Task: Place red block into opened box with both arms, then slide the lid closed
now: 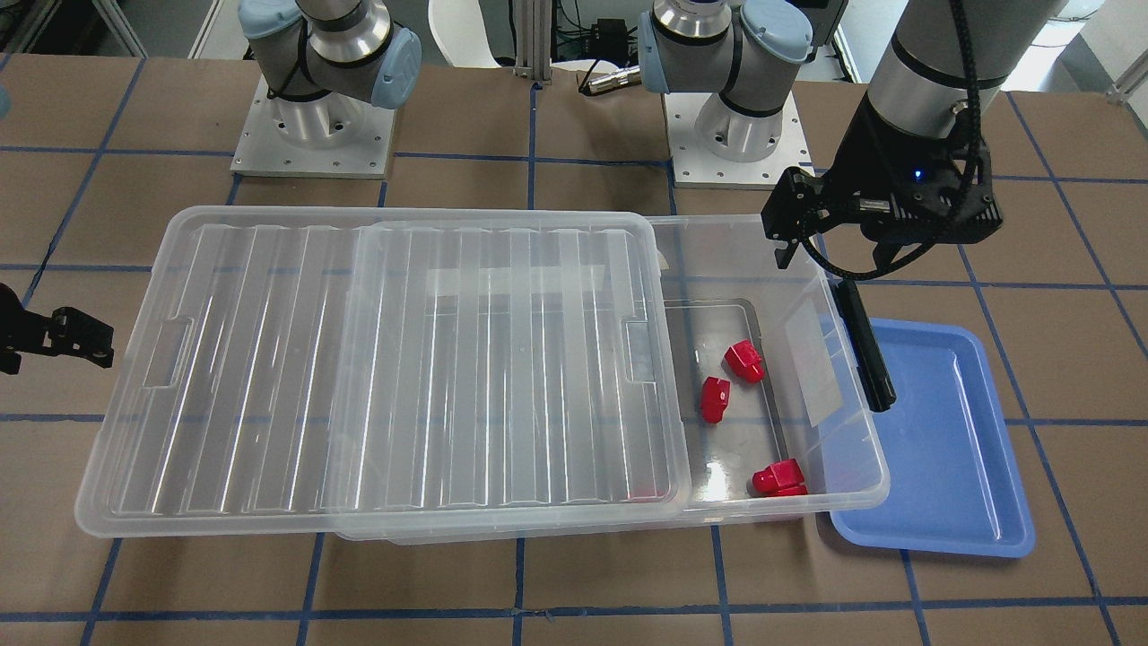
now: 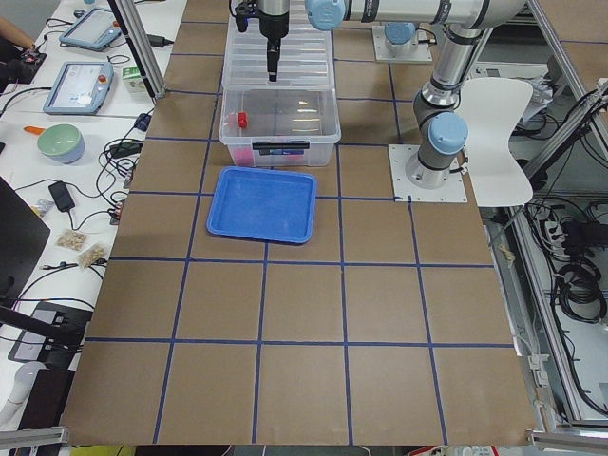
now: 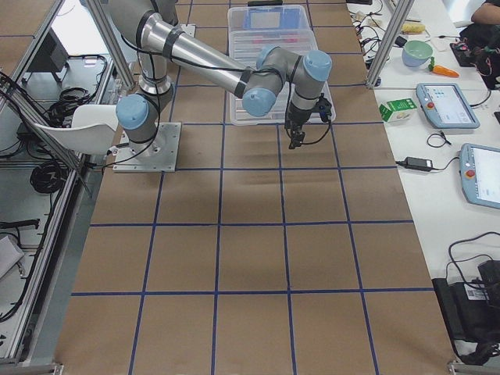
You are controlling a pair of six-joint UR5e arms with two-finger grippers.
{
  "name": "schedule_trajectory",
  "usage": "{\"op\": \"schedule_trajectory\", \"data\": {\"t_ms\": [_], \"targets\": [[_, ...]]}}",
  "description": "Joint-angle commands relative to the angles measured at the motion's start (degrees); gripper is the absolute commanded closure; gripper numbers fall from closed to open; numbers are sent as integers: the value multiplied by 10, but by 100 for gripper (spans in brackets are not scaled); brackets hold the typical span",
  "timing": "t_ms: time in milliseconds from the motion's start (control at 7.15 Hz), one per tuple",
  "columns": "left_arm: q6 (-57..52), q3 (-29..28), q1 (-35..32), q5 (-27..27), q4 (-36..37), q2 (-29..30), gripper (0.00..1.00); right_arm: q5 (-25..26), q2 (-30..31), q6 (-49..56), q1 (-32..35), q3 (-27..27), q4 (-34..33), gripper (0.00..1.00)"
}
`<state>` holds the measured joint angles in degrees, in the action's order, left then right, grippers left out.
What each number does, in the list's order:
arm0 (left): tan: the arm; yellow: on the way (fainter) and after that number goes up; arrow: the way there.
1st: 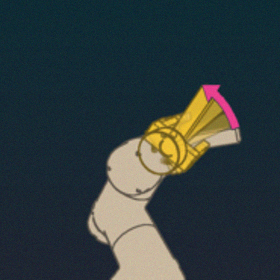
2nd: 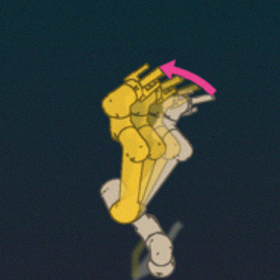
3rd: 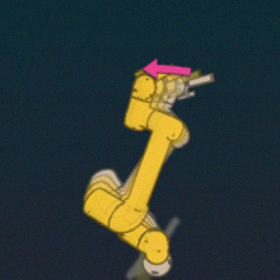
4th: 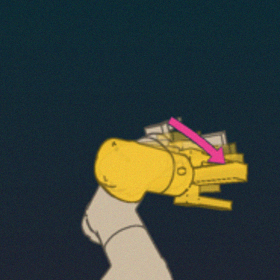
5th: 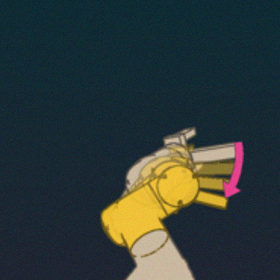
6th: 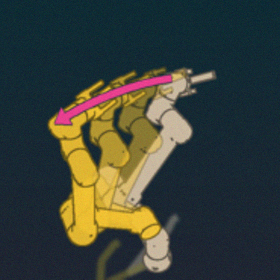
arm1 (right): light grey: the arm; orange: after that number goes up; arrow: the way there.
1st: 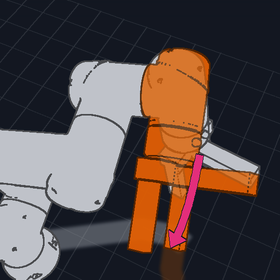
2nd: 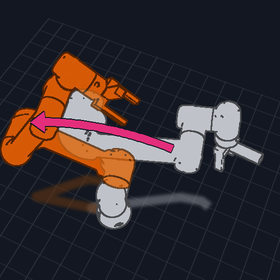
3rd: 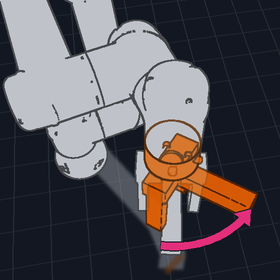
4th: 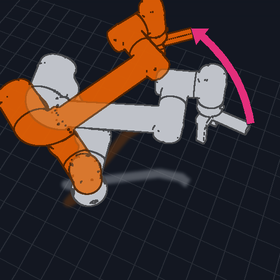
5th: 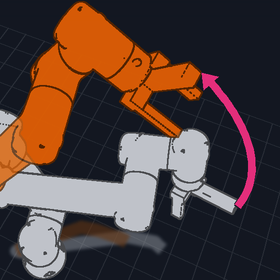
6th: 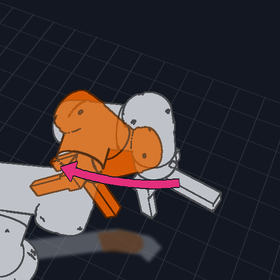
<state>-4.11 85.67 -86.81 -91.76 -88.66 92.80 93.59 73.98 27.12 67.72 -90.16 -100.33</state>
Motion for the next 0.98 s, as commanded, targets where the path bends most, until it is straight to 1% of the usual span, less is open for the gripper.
{"op": "schedule_trajectory", "data": {"t_ms": [0, 839], "targets": [[1, 0, -2, 1, -1, 0, 0, -2, -1, -5, 5, 1, 3, 0], [5, 6, -4, 2, 0, -2, 0, -7, -2, -10, 13, 1, 3, 0]]}}
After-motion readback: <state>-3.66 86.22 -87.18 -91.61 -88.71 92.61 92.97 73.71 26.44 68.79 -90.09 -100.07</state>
